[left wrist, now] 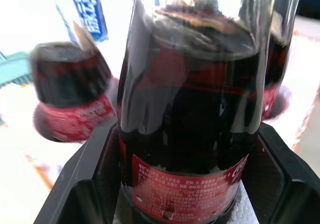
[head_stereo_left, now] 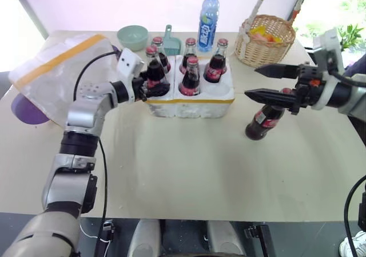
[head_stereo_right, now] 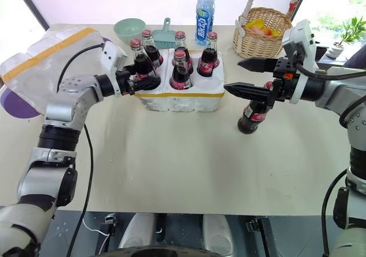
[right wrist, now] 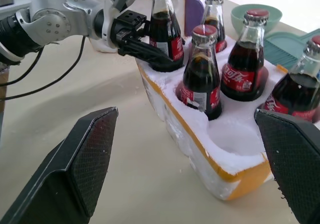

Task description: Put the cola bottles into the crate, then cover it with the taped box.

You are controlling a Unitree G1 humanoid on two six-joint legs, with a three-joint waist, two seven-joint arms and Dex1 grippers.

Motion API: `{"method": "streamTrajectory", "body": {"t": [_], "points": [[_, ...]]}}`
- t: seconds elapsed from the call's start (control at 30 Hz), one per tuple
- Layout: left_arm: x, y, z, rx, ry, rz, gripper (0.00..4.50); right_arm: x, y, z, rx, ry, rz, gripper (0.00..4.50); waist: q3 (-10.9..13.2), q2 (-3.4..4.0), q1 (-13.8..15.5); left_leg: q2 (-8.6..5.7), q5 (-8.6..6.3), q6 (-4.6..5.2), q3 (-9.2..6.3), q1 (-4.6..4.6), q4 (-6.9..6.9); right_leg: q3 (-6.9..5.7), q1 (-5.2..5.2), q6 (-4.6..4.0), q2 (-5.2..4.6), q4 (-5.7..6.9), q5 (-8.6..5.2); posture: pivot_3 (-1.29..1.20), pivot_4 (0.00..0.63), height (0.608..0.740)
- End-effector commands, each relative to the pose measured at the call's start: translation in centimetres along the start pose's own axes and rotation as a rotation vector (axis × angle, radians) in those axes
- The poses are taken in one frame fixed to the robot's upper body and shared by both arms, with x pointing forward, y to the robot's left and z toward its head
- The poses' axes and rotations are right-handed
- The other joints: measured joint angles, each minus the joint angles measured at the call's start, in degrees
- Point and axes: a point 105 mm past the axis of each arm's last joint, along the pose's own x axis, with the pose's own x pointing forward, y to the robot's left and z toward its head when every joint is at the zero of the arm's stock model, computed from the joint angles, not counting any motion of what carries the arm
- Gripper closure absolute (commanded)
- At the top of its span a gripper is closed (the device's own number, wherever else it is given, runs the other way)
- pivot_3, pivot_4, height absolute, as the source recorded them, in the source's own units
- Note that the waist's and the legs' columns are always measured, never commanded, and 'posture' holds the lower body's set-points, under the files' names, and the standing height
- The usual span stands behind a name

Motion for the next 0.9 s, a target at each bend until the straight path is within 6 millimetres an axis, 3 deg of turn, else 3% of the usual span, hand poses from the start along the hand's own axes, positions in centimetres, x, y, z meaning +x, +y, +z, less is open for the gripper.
{"method": "streamTrajectory", "body": {"t": [0.03,0.13,0.27,0.4,0.53,0.67,0.77,0.9], "points": [[1.1,0.1,-0.3,0.018,0.012,0.014,1.35,-0.1,0.5,1.2,-0.077,-0.021,0.009,0.00,0.0,0.07,0.2,0.00,0.00,0.00,0.00,0.02,0.00,0.00,0.01,0.00,0.00,0.00,0.00,0.00,0.150,0.740],[1.4,0.5,-0.6,0.000,0.016,0.036,0.04,0.1,0.5,1.6,-0.091,-0.033,0.009,0.00,0.0,0.06,0.5,-0.02,0.00,0.00,-0.05,0.16,0.02,-0.03,0.24,0.00,-0.01,-0.03,0.00,0.00,0.150,0.740],[0.6,1.4,0.5,-0.022,-0.032,0.056,0.04,-0.1,0.6,2.5,-0.107,-0.066,-0.008,0.00,0.0,0.06,0.5,-0.03,0.00,0.01,-0.05,0.63,0.00,-0.03,0.72,0.01,-0.02,-0.11,0.00,0.00,0.150,0.740],[-1.4,1.7,3.6,-0.081,-0.158,0.009,0.04,-1.3,1.0,3.4,-0.105,-0.103,-0.028,0.00,0.0,0.04,0.0,-0.01,0.00,0.01,-0.09,0.63,-0.04,-0.03,0.69,0.01,0.01,-0.09,0.00,0.00,0.150,0.740],[-4.6,1.3,8.3,-0.146,-0.318,-0.075,0.04,-3.5,2.0,4.1,-0.068,-0.134,-0.060,0.00,0.0,0.04,-0.1,0.07,0.00,0.01,-0.11,0.39,-0.05,-0.04,0.46,0.01,0.03,-0.10,-0.01,0.00,0.150,0.740],[-8.7,-0.7,11.3,-0.148,-0.363,-0.247,0.04,-6.1,4.6,2.7,0.009,-0.111,-0.074,0.00,0.0,0.03,0.0,0.09,0.00,0.01,-0.13,0.37,-0.08,-0.05,0.46,0.00,0.03,-0.14,-0.01,0.00,0.150,0.740],[-9.9,-3.3,10.9,-0.124,-0.297,-0.374,0.04,-7.0,5.8,0.3,0.052,-0.049,-0.133,0.00,0.0,0.05,0.1,0.09,0.00,0.01,-0.13,0.49,-0.09,-0.06,0.62,0.01,0.01,-0.17,-0.01,0.00,0.150,0.740],[-10.0,-7.5,6.8,-0.023,-0.092,-0.537,0.04,-7.9,5.7,-3.1,0.153,-0.019,-0.288,0.00,-0.1,0.02,-0.1,0.09,-0.02,0.00,-0.08,1.21,-0.18,-0.05,1.42,-0.01,0.02,-0.36,-0.04,0.00,0.150,0.740]]}}
